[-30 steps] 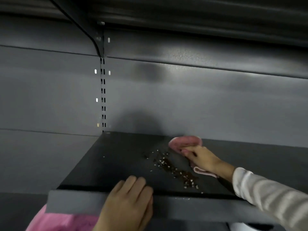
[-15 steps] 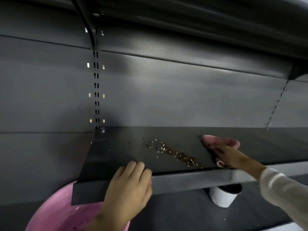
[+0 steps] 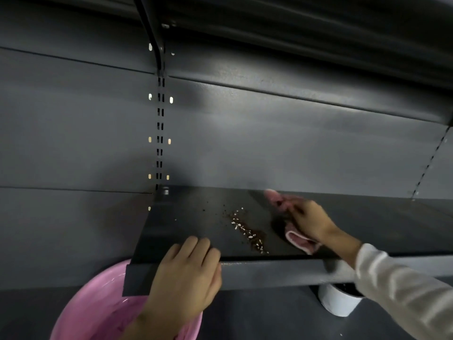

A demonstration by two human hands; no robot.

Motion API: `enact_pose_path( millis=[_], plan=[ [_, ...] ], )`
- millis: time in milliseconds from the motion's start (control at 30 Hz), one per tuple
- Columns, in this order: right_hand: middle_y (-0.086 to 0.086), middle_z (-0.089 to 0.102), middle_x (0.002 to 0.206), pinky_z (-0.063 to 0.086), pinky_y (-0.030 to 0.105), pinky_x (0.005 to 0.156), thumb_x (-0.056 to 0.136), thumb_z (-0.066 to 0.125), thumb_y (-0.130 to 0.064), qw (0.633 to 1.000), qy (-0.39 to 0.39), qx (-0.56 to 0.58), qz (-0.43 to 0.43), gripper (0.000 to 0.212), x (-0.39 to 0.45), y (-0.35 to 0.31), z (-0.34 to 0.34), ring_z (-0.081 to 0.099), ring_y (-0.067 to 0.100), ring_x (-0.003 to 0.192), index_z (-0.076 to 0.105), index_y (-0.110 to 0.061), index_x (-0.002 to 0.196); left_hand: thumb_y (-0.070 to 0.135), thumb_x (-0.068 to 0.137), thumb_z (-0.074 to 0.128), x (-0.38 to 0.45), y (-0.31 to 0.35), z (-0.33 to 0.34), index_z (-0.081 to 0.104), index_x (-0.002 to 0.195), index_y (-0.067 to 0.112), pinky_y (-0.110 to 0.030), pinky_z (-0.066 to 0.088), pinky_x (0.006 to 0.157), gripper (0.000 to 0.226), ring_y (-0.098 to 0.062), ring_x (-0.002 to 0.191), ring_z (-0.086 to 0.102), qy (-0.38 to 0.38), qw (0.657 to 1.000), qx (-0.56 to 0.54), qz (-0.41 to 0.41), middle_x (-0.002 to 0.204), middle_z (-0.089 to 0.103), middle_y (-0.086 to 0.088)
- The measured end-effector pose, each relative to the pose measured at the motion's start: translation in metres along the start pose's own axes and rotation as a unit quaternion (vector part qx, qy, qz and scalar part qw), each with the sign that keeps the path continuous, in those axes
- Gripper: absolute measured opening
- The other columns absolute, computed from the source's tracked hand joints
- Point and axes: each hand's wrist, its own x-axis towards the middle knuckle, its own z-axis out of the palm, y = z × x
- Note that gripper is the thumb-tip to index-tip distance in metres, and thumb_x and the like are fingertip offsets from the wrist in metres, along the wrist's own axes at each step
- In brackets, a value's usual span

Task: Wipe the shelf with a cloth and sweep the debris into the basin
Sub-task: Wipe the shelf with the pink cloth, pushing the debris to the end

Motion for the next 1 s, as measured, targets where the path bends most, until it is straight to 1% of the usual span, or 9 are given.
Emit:
enact_pose_path(
  millis=[100,233,400,533,633,700,767,900,1000],
  plan=[
    [0.019,0.05,0.137,0.035,0.032,0.106,0.097,0.034,-0.014,0.991,-0.086,-0.076,0.075,0.034,0.0,0.033,-0.003,0.048,0.028,0.125,0.05,-0.004,0.125,0.025,0.073,0.044,-0.006,-0.01,-0.001,0.061,0.06,0.015,-0.027,0.033,0.057,0.024,-0.018,0.071,0.037,0.016,1.0,0.008,-0.009,0.064,0.058,-0.001],
    [0.016,0.037,0.146,0.028,0.039,0.113,0.097,0.032,-0.017,0.988,-0.11,-0.107,0.017,0.038,0.001,0.008,0.027,0.036,0.027,0.134,0.042,-0.007,0.132,0.026,0.073,0.045,-0.011,-0.019,-0.005,0.064,0.061,0.015,-0.029,0.04,0.054,0.025,-0.018,0.073,0.038,0.021,0.999,0.041,-0.011,0.066,0.062,-0.003],
    [0.014,0.065,0.118,0.045,0.031,0.094,0.093,0.038,-0.007,0.993,-0.072,0.003,-0.089,0.029,0.003,-0.054,0.063,0.059,0.03,0.11,0.064,-0.01,0.106,0.023,0.075,0.045,-0.016,-0.024,-0.01,0.062,0.059,0.013,-0.029,0.029,0.057,0.026,-0.019,0.069,0.035,0.036,0.998,0.054,-0.023,0.062,0.059,-0.004],
    [0.013,0.073,0.102,0.037,0.009,0.063,0.09,0.039,-0.001,0.996,0.003,0.038,-0.078,0.035,0.019,-0.052,0.048,0.066,0.022,0.09,0.07,-0.015,0.1,0.021,0.075,0.044,-0.021,-0.03,-0.014,0.064,0.06,0.01,-0.03,0.028,0.058,0.027,-0.02,0.069,0.034,0.04,0.997,0.058,-0.026,0.063,0.06,-0.007],
    [0.017,0.069,0.111,0.041,0.019,0.076,0.092,0.038,-0.001,0.999,0.026,0.008,-0.02,0.034,0.037,-0.019,0.028,0.065,0.027,0.099,0.064,-0.012,0.111,0.02,0.075,0.044,-0.025,-0.037,-0.017,0.064,0.061,0.01,-0.03,0.027,0.059,0.027,-0.019,0.069,0.034,0.038,0.997,0.059,-0.036,0.064,0.06,-0.008],
    [0.019,0.061,0.124,0.04,0.028,0.094,0.095,0.035,-0.005,0.999,-0.019,-0.04,0.018,0.034,0.045,0.002,0.028,0.058,0.031,0.114,0.055,-0.008,0.122,0.02,0.075,0.044,-0.026,-0.041,-0.019,0.064,0.061,0.009,-0.03,0.028,0.059,0.027,-0.019,0.069,0.034,0.039,0.997,0.058,-0.043,0.064,0.061,-0.008],
    [0.022,0.058,0.126,0.04,0.033,0.095,0.096,0.035,-0.009,0.995,-0.066,-0.074,0.03,0.033,0.051,0.001,0.038,0.054,0.034,0.117,0.051,-0.004,0.125,0.02,0.075,0.044,-0.027,-0.045,-0.02,0.063,0.06,0.009,-0.03,0.029,0.059,0.026,-0.02,0.069,0.034,0.036,0.996,0.06,-0.049,0.064,0.061,-0.007],
    [0.017,0.064,0.118,0.044,0.03,0.087,0.094,0.039,-0.007,0.991,-0.111,-0.016,-0.075,0.03,0.048,-0.043,0.063,0.061,0.031,0.106,0.058,-0.007,0.117,0.021,0.074,0.044,-0.029,-0.045,-0.018,0.063,0.06,0.01,-0.028,0.027,0.059,0.026,-0.019,0.069,0.034,0.03,0.997,0.057,-0.045,0.064,0.06,-0.007],
    [0.013,0.067,0.115,0.036,0.015,0.084,0.094,0.042,-0.008,0.975,-0.13,0.015,-0.177,0.027,0.04,-0.064,0.072,0.06,0.025,0.108,0.063,-0.009,0.11,0.021,0.074,0.044,-0.03,-0.045,-0.017,0.062,0.06,0.01,-0.028,0.027,0.059,0.025,-0.019,0.069,0.033,0.033,0.997,0.056,-0.045,0.064,0.06,-0.006]
  ],
)
